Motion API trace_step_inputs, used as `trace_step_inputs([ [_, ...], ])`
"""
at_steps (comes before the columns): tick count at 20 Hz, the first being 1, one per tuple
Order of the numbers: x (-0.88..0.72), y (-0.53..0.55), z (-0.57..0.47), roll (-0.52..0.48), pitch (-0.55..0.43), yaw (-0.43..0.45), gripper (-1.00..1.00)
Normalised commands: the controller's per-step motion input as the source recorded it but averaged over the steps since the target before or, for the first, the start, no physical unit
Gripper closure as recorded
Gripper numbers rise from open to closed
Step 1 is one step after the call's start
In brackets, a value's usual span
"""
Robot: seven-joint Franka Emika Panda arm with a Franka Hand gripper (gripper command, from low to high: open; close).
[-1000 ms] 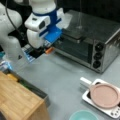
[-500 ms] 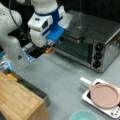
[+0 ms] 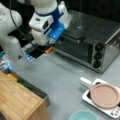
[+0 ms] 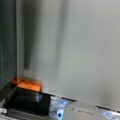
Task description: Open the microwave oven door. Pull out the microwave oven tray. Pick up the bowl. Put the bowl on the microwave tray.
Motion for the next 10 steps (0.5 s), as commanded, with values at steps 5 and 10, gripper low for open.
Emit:
trace_step_inputs([
  [5, -0.07, 0.26, 0.11, 0.277, 0.108, 0.038, -1.00],
  [10, -0.10, 0.29, 0.06, 0.185, 0.035, 0.028, -1.00],
])
